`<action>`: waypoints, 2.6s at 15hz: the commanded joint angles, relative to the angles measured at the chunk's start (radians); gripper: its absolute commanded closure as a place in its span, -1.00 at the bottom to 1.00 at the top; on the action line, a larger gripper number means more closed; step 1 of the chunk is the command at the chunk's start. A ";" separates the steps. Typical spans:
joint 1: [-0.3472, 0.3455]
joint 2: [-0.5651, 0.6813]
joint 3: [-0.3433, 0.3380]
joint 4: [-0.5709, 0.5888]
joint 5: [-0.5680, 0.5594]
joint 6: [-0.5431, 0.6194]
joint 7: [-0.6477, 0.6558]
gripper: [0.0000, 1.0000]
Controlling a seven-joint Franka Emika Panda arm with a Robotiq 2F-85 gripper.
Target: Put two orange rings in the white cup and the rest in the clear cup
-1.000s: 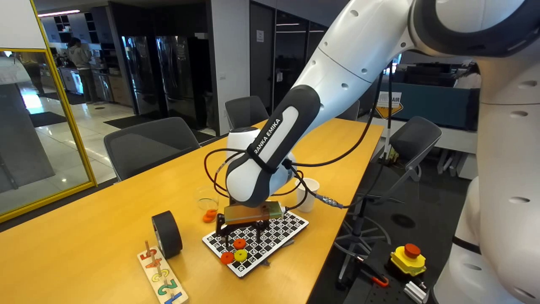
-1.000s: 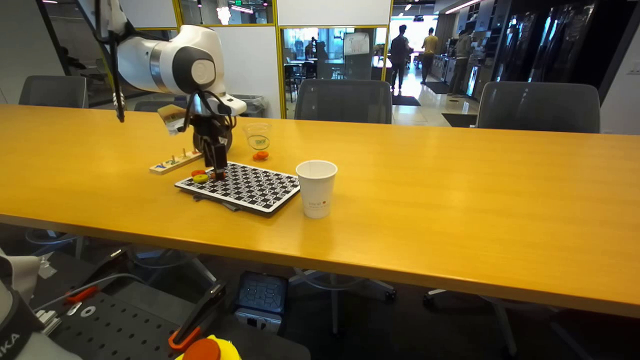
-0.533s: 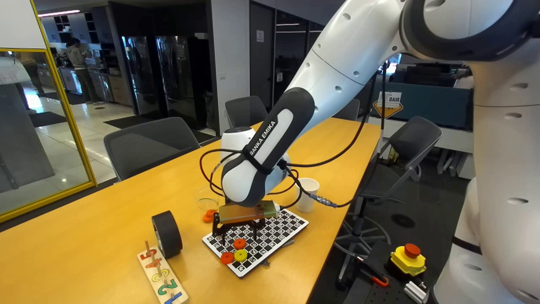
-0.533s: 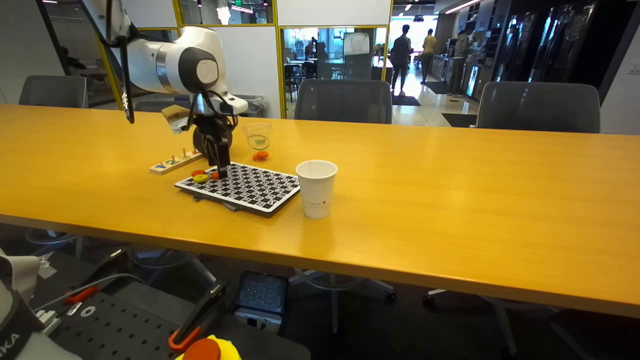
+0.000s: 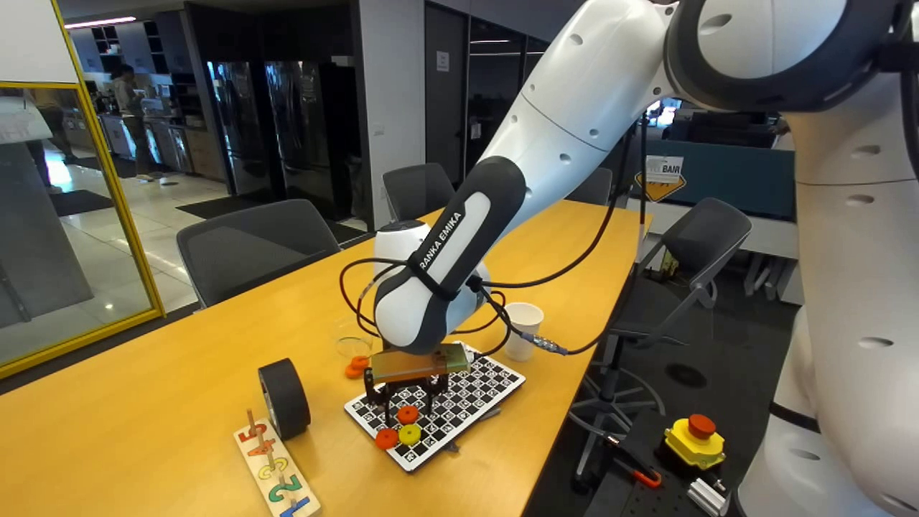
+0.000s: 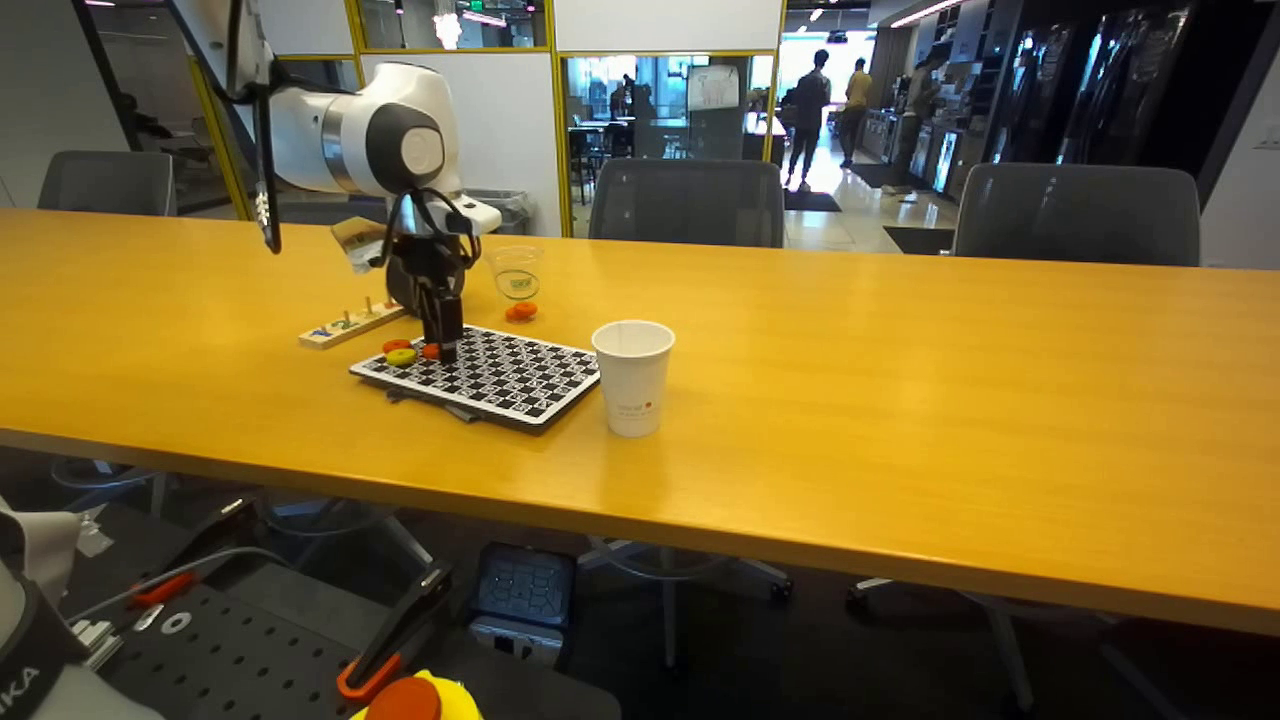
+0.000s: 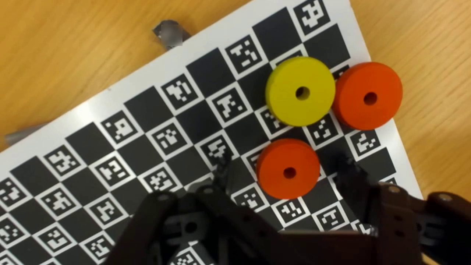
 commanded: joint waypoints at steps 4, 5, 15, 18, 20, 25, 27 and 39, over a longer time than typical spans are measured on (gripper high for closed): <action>0.016 0.003 -0.020 0.032 -0.013 -0.033 0.025 0.54; 0.014 0.000 -0.018 0.034 -0.012 -0.037 0.021 0.63; -0.004 -0.099 -0.075 0.106 -0.135 -0.125 0.021 0.63; -0.019 -0.110 -0.072 0.176 -0.169 -0.155 0.004 0.63; -0.027 -0.099 -0.063 0.221 -0.177 -0.154 -0.014 0.63; -0.032 -0.038 -0.050 0.328 -0.158 -0.148 -0.078 0.63; -0.033 -0.007 -0.046 0.367 -0.149 -0.150 -0.109 0.63; -0.030 0.132 -0.047 0.523 -0.095 -0.193 -0.237 -0.36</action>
